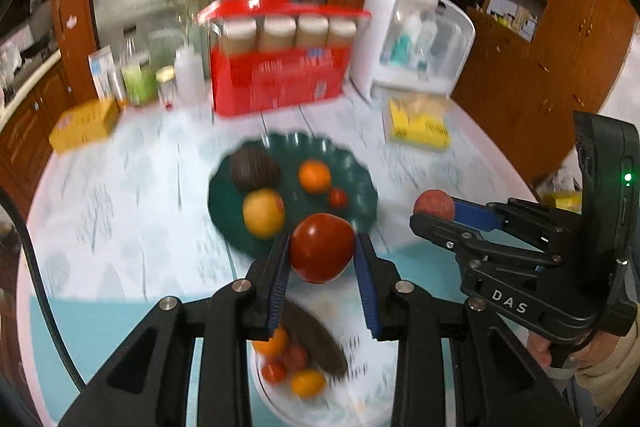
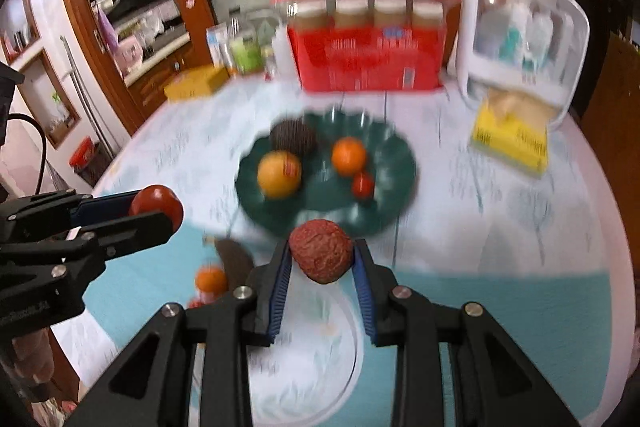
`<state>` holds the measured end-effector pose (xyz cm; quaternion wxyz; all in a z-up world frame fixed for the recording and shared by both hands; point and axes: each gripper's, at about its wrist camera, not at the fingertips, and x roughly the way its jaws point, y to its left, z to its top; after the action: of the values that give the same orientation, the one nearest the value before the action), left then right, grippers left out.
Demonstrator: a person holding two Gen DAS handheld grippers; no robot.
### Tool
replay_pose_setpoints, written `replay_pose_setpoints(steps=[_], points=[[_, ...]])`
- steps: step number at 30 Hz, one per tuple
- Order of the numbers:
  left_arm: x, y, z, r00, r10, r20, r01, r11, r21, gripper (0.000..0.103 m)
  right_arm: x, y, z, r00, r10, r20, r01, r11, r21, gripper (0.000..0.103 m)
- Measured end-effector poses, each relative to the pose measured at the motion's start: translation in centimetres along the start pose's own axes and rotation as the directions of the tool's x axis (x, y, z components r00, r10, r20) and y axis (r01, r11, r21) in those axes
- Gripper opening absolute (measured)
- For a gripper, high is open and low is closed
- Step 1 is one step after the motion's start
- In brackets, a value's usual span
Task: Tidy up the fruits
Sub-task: 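Lift tomato and red fruit and carry them toward the green plate, then lower tomato and red fruit onto the green plate and open both tools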
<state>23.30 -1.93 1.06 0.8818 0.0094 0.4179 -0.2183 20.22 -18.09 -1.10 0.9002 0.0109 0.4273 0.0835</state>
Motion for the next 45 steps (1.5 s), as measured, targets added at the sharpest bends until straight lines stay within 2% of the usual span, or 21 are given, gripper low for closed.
replay_pose_setpoints(steps=[5, 10, 16, 19, 24, 27, 28, 29, 30, 31, 32, 33, 37, 45], points=[[1.6, 0.2, 4.2, 0.999, 0.011, 0.034, -0.011, 1.000, 0.000, 0.030, 0.7, -1.0, 5.2, 0.998, -0.022, 0.057, 0.023, 1.000, -0.015, 0.031], [6.6, 0.7, 5.6, 1.000, 0.006, -0.028, -0.007, 0.999, -0.038, 0.030, 4.7, -2.1, 7.5, 1.000, -0.026, 0.016, 0.027, 0.999, -0.021, 0.031], [13.5, 1.6, 4.4, 0.990, 0.044, -0.137, -0.051, 0.997, -0.049, 0.030, 10.9, -2.6, 5.8, 0.993, -0.055, -0.102, 0.050, 0.998, -0.048, 0.031], [16.0, 2.1, 3.3, 0.982, 0.041, -0.186, -0.054, 0.996, -0.064, 0.030, 13.5, -3.3, 4.3, 0.987, -0.042, -0.155, 0.037, 0.999, -0.039, 0.031], [18.5, 2.3, 2.1, 0.973, 0.060, -0.223, -0.071, 0.996, -0.044, 0.030, 16.0, -3.2, 2.3, 0.978, -0.026, -0.205, 0.016, 0.998, -0.053, 0.031], [18.7, 2.1, 1.8, 0.975, 0.071, -0.209, -0.077, 0.997, -0.018, 0.031, 16.8, -2.8, 1.6, 0.976, -0.034, -0.215, 0.018, 0.997, -0.075, 0.032], [18.7, 2.0, 1.9, 0.975, 0.076, -0.208, -0.080, 0.997, -0.009, 0.033, 16.9, -2.5, 1.3, 0.978, -0.043, -0.205, 0.024, 0.995, -0.093, 0.032], [18.7, 2.0, 1.9, 0.976, 0.076, -0.206, -0.078, 0.997, -0.003, 0.041, 16.9, -2.3, 1.2, 0.978, -0.050, -0.201, 0.029, 0.994, -0.106, 0.032], [18.7, 1.9, 1.9, 0.977, 0.068, -0.203, -0.070, 0.998, -0.001, 0.055, 17.0, -2.2, 1.0, 0.979, -0.054, -0.197, 0.030, 0.992, -0.121, 0.033], [18.6, 1.9, 1.9, 0.978, 0.063, -0.199, -0.065, 0.998, -0.003, 0.064, 17.0, -2.0, 0.8, 0.979, -0.055, -0.194, 0.030, 0.991, -0.129, 0.034], [18.4, 1.8, 1.8, 0.978, 0.072, -0.194, -0.074, 0.997, -0.003, 0.076, 17.0, -2.0, 0.7, 0.981, -0.054, -0.189, 0.028, 0.991, -0.134, 0.035], [18.2, 1.8, 1.8, 0.978, 0.081, -0.190, -0.083, 0.997, -0.002, 0.080, 16.9, -2.0, 0.5, 0.982, -0.049, -0.184, 0.024, 0.991, -0.134, 0.038], [17.5, 1.9, 1.5, 0.977, 0.078, -0.196, -0.080, 0.997, -0.001, 0.081, 16.1, -2.7, 0.5, 0.988, -0.012, -0.156, -0.002, 0.996, -0.088, 0.047], [15.7, 2.4, 0.8, 0.979, 0.085, -0.183, -0.093, 0.995, -0.031, 0.081, 14.9, -2.7, 0.6, 0.989, 0.018, -0.146, -0.027, 0.998, -0.062, 0.048]])
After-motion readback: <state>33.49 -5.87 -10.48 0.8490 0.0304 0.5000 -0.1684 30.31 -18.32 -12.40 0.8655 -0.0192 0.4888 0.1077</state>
